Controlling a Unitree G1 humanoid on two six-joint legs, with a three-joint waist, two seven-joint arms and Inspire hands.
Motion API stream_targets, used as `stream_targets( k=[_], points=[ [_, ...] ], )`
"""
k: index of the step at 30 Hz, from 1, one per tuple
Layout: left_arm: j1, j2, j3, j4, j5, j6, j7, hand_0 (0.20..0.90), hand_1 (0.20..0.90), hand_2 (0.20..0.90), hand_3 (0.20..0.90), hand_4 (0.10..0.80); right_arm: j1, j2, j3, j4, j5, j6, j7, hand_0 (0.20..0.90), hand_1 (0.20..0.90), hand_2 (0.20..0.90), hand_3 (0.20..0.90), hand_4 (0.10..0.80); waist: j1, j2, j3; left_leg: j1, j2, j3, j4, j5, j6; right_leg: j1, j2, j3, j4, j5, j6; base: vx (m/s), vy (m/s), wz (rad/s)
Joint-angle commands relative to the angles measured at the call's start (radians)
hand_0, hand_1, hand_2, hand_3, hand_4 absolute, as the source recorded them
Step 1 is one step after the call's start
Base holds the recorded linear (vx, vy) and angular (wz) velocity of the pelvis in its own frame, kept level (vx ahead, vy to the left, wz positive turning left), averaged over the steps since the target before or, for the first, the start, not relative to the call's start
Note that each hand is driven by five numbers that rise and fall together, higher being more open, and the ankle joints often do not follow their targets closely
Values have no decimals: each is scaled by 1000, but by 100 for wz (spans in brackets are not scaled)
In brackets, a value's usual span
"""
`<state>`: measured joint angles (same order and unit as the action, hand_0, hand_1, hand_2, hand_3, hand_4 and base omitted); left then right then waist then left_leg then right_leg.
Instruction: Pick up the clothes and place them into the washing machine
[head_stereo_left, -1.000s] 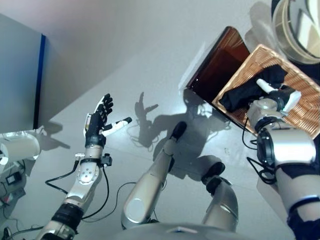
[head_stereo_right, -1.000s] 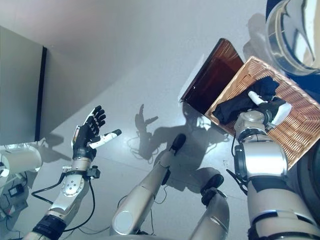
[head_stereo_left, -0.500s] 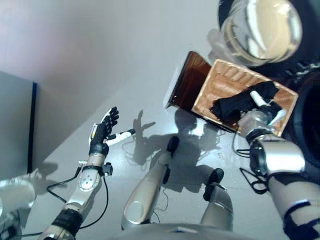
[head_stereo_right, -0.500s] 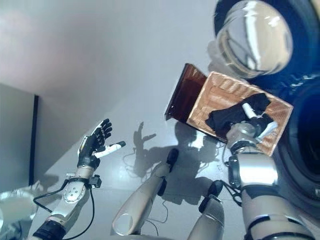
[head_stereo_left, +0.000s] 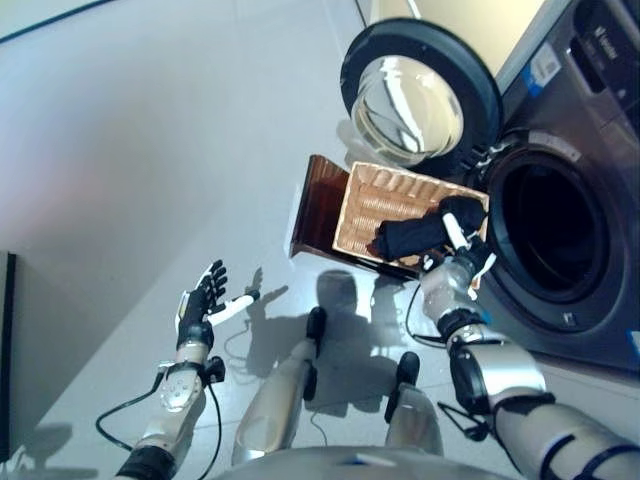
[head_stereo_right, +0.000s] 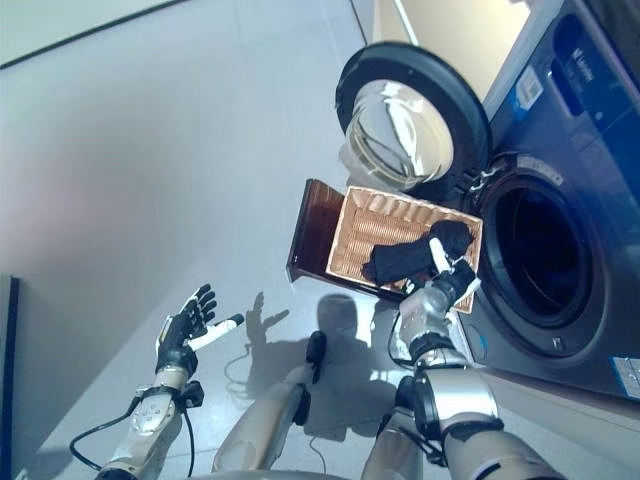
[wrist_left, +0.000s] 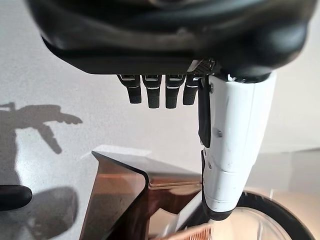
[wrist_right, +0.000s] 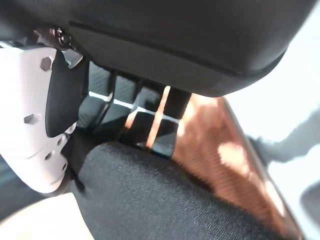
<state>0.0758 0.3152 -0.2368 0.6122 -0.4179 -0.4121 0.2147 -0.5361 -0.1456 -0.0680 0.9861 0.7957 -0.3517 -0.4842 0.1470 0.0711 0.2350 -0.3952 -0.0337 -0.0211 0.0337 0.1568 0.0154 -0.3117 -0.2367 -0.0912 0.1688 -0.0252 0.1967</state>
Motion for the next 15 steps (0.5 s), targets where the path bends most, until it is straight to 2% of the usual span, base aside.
stream_targets(
  k=[1,8,15],
  points=[
    [-49,-9,87,29,6,-62,10,900,900,900,900,800,64,-47,49,-198,-27,-149,92,200,200,200,200,300,-3,-37,-57,6,23,9,84,-109,-79,93,1,-23,-175,116,-28,37,-34,-21],
    [-44,-59,166,240,75,-54,-1,900,900,900,900,800,361,-39,32,-530,-12,-172,278,200,200,200,200,300,-50,-65,-135,155,39,30,27,-119,-81,204,5,-19,-204,110,-22,76,-47,-11],
    [-16,-81,202,383,145,-44,3,900,900,900,900,800,526,-29,31,-654,-8,-152,359,200,200,200,200,300,-69,-71,-198,267,47,58,-36,-122,-76,268,15,4,-222,102,-12,69,-12,-15]
  ],
)
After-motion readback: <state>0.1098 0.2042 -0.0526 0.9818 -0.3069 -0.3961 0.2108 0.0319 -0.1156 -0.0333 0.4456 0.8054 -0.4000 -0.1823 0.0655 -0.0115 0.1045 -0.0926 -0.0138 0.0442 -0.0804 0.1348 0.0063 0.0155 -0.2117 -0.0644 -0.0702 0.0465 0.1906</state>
